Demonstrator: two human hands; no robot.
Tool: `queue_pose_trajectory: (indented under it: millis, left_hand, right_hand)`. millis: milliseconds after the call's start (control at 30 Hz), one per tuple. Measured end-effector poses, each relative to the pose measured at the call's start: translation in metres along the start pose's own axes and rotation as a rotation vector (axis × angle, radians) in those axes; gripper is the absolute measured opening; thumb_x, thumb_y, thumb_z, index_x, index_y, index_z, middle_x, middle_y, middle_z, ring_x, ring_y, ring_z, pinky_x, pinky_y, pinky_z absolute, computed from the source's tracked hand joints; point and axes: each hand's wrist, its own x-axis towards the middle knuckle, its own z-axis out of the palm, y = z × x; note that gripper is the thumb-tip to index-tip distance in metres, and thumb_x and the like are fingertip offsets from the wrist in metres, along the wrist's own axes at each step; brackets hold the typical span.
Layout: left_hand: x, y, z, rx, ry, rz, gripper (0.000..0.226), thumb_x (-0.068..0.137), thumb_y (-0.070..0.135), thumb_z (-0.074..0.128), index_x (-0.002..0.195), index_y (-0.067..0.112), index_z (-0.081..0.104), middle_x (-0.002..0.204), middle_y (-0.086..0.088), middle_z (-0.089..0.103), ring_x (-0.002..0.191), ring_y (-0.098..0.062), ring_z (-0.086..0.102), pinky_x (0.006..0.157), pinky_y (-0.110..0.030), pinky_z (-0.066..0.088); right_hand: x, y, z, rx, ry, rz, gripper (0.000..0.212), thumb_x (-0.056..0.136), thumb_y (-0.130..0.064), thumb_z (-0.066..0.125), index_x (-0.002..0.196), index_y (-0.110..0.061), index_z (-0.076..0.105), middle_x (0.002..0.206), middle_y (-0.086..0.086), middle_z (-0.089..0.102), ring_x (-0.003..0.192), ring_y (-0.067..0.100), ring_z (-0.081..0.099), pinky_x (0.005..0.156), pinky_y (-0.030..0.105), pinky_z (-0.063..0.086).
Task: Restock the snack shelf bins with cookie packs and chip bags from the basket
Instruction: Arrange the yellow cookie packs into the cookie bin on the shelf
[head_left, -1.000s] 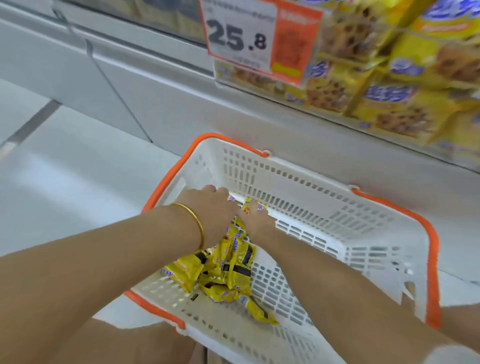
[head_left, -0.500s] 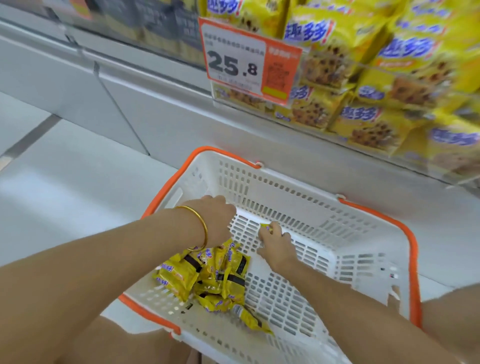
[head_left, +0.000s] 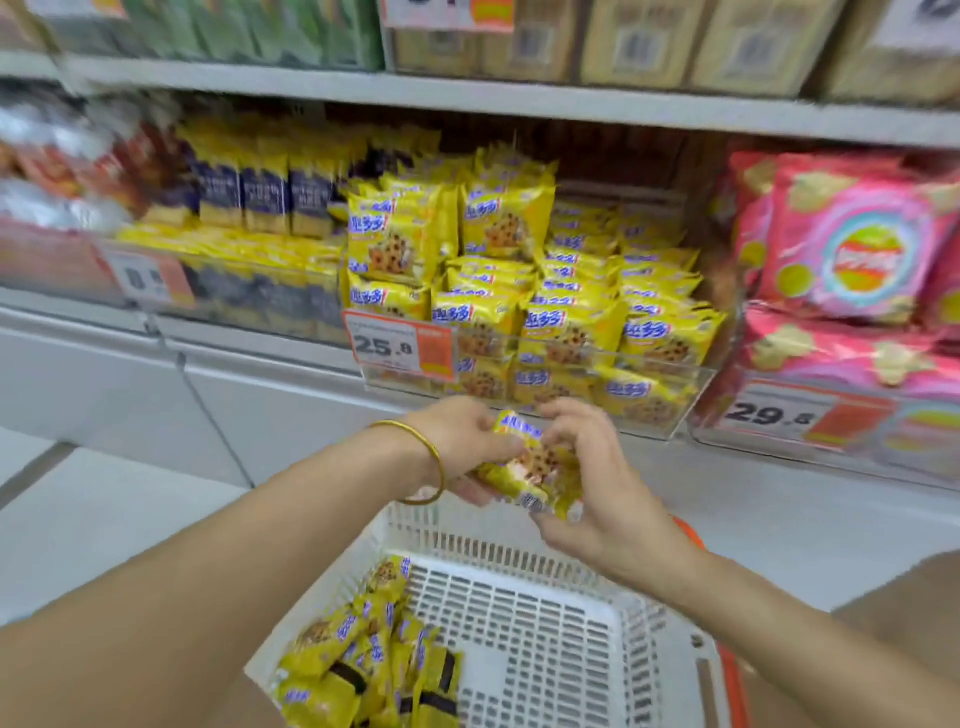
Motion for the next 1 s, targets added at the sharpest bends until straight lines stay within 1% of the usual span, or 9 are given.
queue_pose_trajectory:
  millis: [133,267,433,500,567,600,700,833,1000]
  left_hand:
    - [-0.022,0.030,-0.016,-0.217,0.136,0.314,0.011,0.092,0.012,0.057,0.102,0.009,0.059,0.095,-0.009,0.067,0.075,-0.015,0.064,0.061,-0.024,0.056]
    - [-0.027,0.048,-0.030,-0.262,0.345,0.542,0.023,0.092,0.014,0.057,0.115,0.015,0.052,0.108,-0.001,0.065,0.088,-0.010,0.064,0.070,-0.025,0.057]
    - [-0.002,0.029,-0.065,0.495,1.010,0.668,0.041,0.085,0.019,0.064,0.124,0.009,0.054,0.130,-0.011,0.048,0.121,-0.030,0.042,0.102,-0.035,0.031]
    - [0.011,0.018,-0.074,0.659,1.035,0.668,0.039,0.081,0.015,0.069,0.117,0.008,0.059,0.135,-0.019,0.045,0.124,-0.040,0.039,0.103,-0.046,0.032]
    - [0.020,0.010,-0.077,0.726,0.998,0.647,0.036,0.077,0.014,0.072,0.112,0.009,0.062,0.136,-0.022,0.044,0.124,-0.044,0.039,0.102,-0.052,0.034]
    - [0.023,0.009,-0.076,0.743,0.984,0.637,0.035,0.076,0.014,0.072,0.110,0.010,0.064,0.137,-0.022,0.044,0.124,-0.044,0.039,0.101,-0.053,0.036]
    - [0.026,0.009,-0.076,0.768,0.984,0.612,0.029,0.076,0.015,0.072,0.105,0.012,0.066,0.137,-0.021,0.045,0.125,-0.042,0.040,0.096,-0.053,0.041]
    - [0.029,0.006,-0.079,0.791,0.994,0.629,0.026,0.079,0.017,0.069,0.104,0.011,0.066,0.138,-0.020,0.045,0.127,-0.041,0.039,0.099,-0.053,0.040]
    - [0.024,0.005,-0.078,0.751,0.958,0.645,0.027,0.083,0.020,0.064,0.109,0.012,0.064,0.142,-0.019,0.041,0.132,-0.039,0.034,0.102,-0.051,0.037]
  right_hand:
    - [0.033,-0.027,-0.049,0.257,0.189,0.192,0.061,0.071,-0.045,0.077,0.119,-0.033,0.041,0.122,-0.013,0.049,0.114,0.000,0.050,0.095,0.019,0.042]
    - [0.084,-0.042,-0.078,0.188,0.232,0.221,0.031,0.078,-0.024,0.074,0.103,-0.030,0.058,0.099,-0.022,0.056,0.088,-0.004,0.053,0.080,0.020,0.042]
    - [0.160,-0.026,-0.086,0.082,0.373,0.246,0.028,0.075,-0.017,0.077,0.094,-0.026,0.059,0.090,-0.013,0.056,0.086,0.011,0.057,0.085,0.038,0.051]
    - [0.184,-0.017,-0.080,0.004,0.361,0.260,0.028,0.075,-0.017,0.077,0.096,-0.024,0.060,0.092,-0.008,0.055,0.087,0.012,0.054,0.083,0.027,0.051]
    - [0.200,-0.012,-0.072,-0.121,0.328,0.253,0.028,0.077,-0.019,0.076,0.102,-0.022,0.063,0.101,-0.001,0.050,0.089,0.011,0.049,0.068,0.001,0.039]
    - [0.205,-0.009,-0.068,-0.169,0.314,0.243,0.029,0.078,-0.020,0.076,0.105,-0.021,0.065,0.104,0.002,0.046,0.090,0.011,0.047,0.064,-0.001,0.035]
    - [0.211,-0.007,-0.062,-0.258,0.301,0.227,0.031,0.079,-0.024,0.075,0.108,-0.023,0.066,0.106,0.001,0.038,0.093,0.012,0.043,0.071,0.013,0.033]
    - [0.210,-0.010,-0.060,-0.416,0.216,0.203,0.033,0.081,-0.029,0.073,0.112,-0.023,0.063,0.107,0.001,0.042,0.098,0.020,0.050,0.086,0.039,0.047]
    - [0.195,-0.016,-0.062,-0.531,0.298,0.194,0.049,0.083,-0.034,0.069,0.129,-0.029,0.052,0.119,0.000,0.043,0.112,0.021,0.042,0.088,0.035,0.044]
